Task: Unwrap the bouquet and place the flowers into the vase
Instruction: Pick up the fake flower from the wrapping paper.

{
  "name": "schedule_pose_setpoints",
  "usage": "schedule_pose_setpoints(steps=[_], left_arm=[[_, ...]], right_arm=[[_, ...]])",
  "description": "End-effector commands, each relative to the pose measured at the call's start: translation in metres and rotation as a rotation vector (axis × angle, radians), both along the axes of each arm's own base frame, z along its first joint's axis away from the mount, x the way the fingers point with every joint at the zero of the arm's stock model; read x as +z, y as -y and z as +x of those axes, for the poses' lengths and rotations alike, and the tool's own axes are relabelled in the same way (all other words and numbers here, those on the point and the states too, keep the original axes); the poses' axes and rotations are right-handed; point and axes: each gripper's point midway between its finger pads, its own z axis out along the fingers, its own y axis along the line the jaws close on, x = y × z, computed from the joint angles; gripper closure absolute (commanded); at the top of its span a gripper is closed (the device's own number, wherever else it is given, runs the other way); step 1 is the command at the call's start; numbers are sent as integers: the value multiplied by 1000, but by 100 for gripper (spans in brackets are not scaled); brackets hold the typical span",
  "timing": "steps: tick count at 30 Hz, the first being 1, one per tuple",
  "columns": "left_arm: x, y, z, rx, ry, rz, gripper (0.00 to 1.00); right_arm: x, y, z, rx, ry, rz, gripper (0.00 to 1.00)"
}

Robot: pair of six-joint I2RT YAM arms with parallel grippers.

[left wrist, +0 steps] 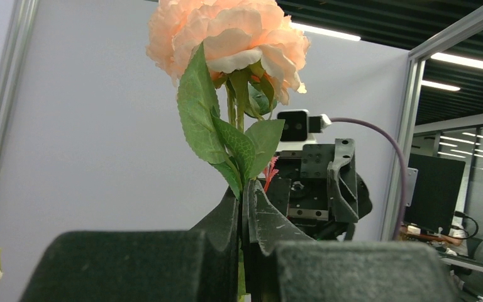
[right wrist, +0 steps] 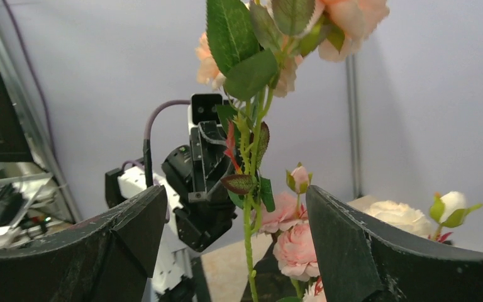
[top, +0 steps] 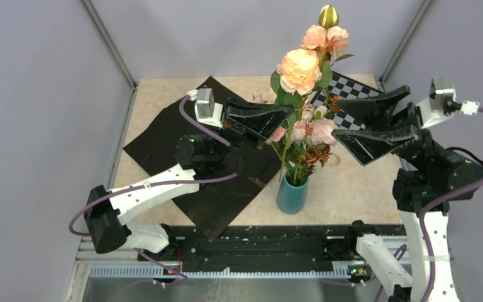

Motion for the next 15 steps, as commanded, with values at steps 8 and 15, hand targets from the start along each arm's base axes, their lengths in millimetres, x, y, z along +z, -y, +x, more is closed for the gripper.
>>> schedule_pose_setpoints(steps=[8,15], left_arm=[[11,-3,-10,-72,13,-66,100],[12,0,-9,-85,13,-62,100]], right_arm=[[-14,-16,23,167,-115,-87,21],[-14,-27,35,193,-136,-110,27]])
